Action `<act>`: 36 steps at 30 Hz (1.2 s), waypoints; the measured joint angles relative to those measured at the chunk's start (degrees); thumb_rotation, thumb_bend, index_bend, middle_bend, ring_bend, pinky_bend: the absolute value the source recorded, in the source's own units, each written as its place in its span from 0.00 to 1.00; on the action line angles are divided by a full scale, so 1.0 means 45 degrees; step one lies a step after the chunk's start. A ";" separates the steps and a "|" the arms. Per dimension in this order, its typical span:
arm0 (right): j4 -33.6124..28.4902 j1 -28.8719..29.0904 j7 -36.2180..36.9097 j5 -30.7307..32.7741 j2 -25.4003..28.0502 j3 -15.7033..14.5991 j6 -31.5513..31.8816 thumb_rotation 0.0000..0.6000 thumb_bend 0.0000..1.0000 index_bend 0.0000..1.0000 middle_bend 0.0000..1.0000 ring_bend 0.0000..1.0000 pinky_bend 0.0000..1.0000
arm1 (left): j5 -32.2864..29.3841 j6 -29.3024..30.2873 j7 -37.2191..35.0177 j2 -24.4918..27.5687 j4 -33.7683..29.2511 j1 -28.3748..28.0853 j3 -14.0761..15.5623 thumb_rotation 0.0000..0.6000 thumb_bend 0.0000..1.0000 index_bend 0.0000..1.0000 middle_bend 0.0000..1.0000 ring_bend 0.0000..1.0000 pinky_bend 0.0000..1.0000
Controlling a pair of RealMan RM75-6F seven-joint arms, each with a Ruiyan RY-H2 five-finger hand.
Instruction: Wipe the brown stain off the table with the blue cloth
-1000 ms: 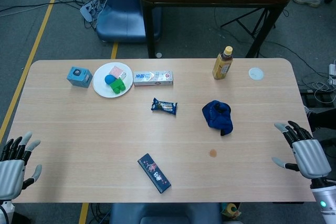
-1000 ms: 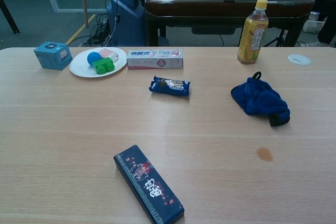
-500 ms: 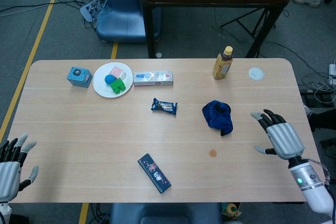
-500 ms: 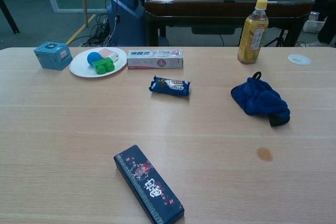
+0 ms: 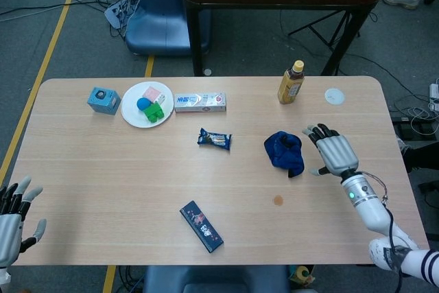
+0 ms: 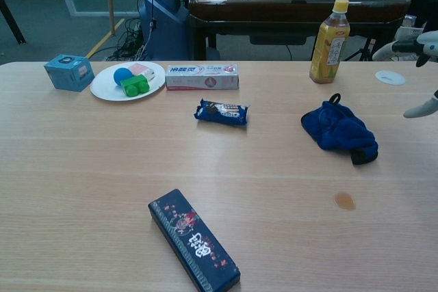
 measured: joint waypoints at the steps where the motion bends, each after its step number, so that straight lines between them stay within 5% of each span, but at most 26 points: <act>1: 0.0288 0.0200 -0.0133 0.0272 -0.0219 0.0035 -0.0218 1.00 0.17 0.13 0.13 0.07 0.20 | -0.0013 -0.0003 -0.0012 -0.0001 0.0023 0.0007 0.0000 1.00 0.33 0.19 0.00 0.05 0.00; 13: 0.3514 0.2345 -0.1333 0.2224 -0.2898 0.0019 -0.2101 1.00 0.17 0.13 0.13 0.07 0.20 | -0.0128 -0.0005 0.0005 0.0061 -0.0002 0.0067 -0.0039 1.00 0.34 0.19 0.00 0.05 0.00; 26: 0.6626 0.3322 -0.1627 0.3175 -0.4965 -0.0423 -0.3265 1.00 0.21 0.15 0.19 0.09 0.16 | -0.0324 -0.0001 0.0009 0.0141 -0.0011 0.0180 -0.0062 1.00 0.34 0.19 0.00 0.05 0.00; 36: 0.8004 0.3255 -0.0099 0.1828 -0.5747 -0.0742 -0.3190 1.00 0.62 0.63 0.50 0.48 0.66 | -0.0319 -0.0081 0.0099 0.0075 0.0006 0.0155 -0.0070 1.00 0.33 0.19 0.00 0.05 0.00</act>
